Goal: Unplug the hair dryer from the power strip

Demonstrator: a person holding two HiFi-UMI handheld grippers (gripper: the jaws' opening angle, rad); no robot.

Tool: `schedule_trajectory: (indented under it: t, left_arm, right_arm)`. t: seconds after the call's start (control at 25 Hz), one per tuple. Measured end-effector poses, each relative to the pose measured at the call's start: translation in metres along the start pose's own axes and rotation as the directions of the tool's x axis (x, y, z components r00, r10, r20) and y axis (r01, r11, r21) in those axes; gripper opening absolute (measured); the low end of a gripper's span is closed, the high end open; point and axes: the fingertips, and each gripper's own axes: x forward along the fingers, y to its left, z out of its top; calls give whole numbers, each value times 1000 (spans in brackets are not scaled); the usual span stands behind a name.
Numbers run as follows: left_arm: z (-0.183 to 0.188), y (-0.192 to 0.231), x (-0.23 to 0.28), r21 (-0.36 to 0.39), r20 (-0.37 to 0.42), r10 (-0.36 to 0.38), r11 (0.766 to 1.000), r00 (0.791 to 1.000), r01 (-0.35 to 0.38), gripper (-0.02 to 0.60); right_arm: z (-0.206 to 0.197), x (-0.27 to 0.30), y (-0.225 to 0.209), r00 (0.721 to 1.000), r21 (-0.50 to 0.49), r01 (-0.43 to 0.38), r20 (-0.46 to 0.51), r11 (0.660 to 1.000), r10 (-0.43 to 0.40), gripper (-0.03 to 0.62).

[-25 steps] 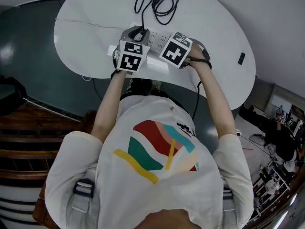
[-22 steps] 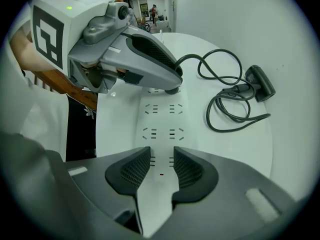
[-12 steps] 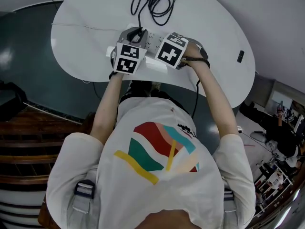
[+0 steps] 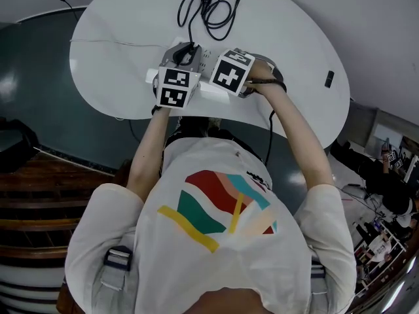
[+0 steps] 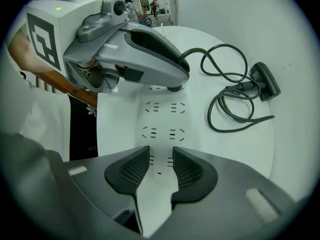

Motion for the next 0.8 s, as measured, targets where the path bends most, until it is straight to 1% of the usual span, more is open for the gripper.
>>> schedule_trajectory:
  t: [0.12,0.28,0.36,0.44,0.48,0.6,0.64,0.68,0.72,0.76,0.8]
  left_arm:
    - [0,-1,-2,1,18,-20,1000,1000,20,44]
    - [2,-2,-5,12,39,-24,1000,999,23,44]
    - [2,-3,-7,54,45,-25,998,999,22,44]
    - [0,-5,-11,111,45,-39,993,998,34,44]
    - [-2,-7,-13,128,46,-46,991,998,40,44]
    - [-6,-9,-17,129,49,-38,991,998,32,43]
    - [-7,-9,-17,116,47,-33,993,998,27,43]
    - [-7,-7,-17,79,46,-30,997,999,26,43]
    - [-7,-4,-16,4,51,-28,1000,998,28,43]
    - [-5,0,-15,-105,66,-23,994,998,30,41]
    - [-3,3,-14,-208,85,-11,978,996,28,34]
  right_arm:
    - [0,0,0,1000,-2,-12,-1,1000,12,158]
    - [0,-2,0,1000,-3,-20,-5,1000,20,155]
    - [0,-2,0,1000,-4,-30,0,1000,30,152]
    - [1,-2,0,999,-2,-40,12,999,40,143]
    - [1,-2,0,999,-2,-43,16,999,43,136]
    - [0,-1,0,999,-26,-33,14,999,34,127]
    - [0,-1,0,1000,-44,-27,12,999,27,129]
    - [0,0,0,1000,-62,-22,10,998,22,129]
    - [1,0,0,1000,-73,-19,7,997,20,129]
    - [1,0,0,1000,-79,-19,1,997,19,129]
    - [0,0,0,1000,-84,-19,-10,996,18,127]
